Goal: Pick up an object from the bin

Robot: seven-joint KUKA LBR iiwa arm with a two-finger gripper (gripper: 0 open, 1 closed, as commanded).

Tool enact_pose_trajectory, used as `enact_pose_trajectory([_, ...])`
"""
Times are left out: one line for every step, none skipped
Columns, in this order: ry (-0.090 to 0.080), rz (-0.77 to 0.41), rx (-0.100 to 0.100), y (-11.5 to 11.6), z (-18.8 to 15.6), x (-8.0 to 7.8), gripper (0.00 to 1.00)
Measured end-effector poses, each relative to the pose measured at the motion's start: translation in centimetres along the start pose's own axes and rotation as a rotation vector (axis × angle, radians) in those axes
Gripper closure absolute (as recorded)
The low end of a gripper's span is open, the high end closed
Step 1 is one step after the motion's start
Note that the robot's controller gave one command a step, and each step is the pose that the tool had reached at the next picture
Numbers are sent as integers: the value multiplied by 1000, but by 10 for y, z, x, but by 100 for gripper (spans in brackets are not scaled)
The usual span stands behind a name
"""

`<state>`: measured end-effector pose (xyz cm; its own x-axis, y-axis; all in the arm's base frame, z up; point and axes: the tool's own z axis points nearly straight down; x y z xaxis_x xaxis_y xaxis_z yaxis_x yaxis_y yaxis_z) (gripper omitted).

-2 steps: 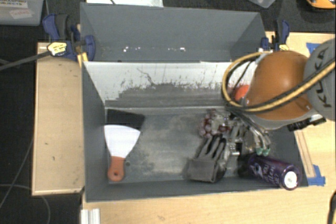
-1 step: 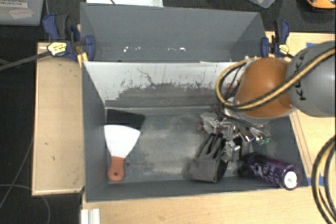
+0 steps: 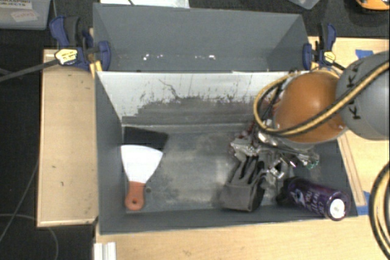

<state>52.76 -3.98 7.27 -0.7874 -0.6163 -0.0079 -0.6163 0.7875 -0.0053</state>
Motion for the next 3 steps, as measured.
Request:
enact_pose_trajectory([-5, 195, 2, -6, -2, -9, 0])
enact_pose_trajectory([-6, 731, -2, -5, 1, 35, 0])
enact_pose_trajectory([-3, 215, 1, -7, -3, -8, 100])
